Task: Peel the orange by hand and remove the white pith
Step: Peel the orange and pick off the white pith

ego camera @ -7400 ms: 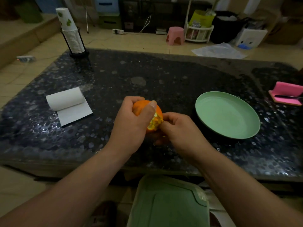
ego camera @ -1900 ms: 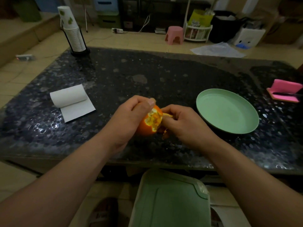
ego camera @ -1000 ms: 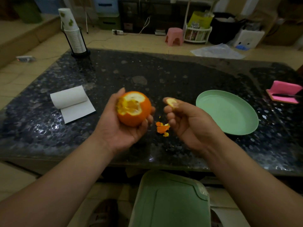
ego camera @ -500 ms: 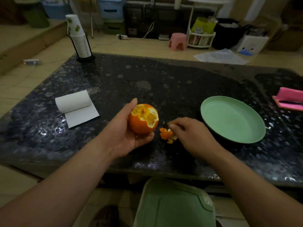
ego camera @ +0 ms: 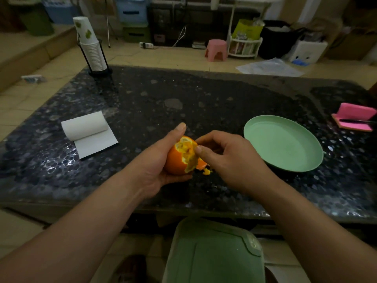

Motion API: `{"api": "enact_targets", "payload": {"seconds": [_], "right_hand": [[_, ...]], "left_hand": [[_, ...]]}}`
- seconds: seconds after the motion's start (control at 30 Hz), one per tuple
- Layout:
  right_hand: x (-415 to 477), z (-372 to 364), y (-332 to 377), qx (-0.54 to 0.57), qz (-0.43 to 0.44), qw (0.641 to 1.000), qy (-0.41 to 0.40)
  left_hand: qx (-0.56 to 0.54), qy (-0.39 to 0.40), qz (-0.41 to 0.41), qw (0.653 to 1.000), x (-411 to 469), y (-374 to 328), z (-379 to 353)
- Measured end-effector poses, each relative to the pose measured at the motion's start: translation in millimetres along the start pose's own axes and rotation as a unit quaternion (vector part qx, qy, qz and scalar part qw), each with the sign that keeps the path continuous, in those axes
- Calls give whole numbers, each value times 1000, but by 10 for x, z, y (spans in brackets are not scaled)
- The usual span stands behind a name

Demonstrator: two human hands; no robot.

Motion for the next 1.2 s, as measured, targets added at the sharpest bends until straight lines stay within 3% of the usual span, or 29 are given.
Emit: {"api": "enact_targets", "payload": {"seconds": [0.23, 0.47, 0.77, 1.2], "right_hand": [[-39, -10, -10, -101, 21, 995, 10], [-52, -63, 6, -89, 28, 995, -32], [-28, -61, -27, -89, 24, 996, 13], [-34, -130, -21, -173, 103, 979, 11]], "left_hand": [[93, 12, -55, 994, 7, 23, 4], [136, 30, -104, 985, 5, 48, 14], [145, 56, -90, 984, 17, 26, 65], [146, 89, -56, 984, 0, 46, 130]]}}
Point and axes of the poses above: each hand's wrist, its own x-axis towards the middle knuckle, its own z-axis out of the back of the hand, y = z × x, the point moved 1 cm from there along x, towards the middle knuckle, and after that the axes turned 9 degrees about -z, right-handed, at the moved point
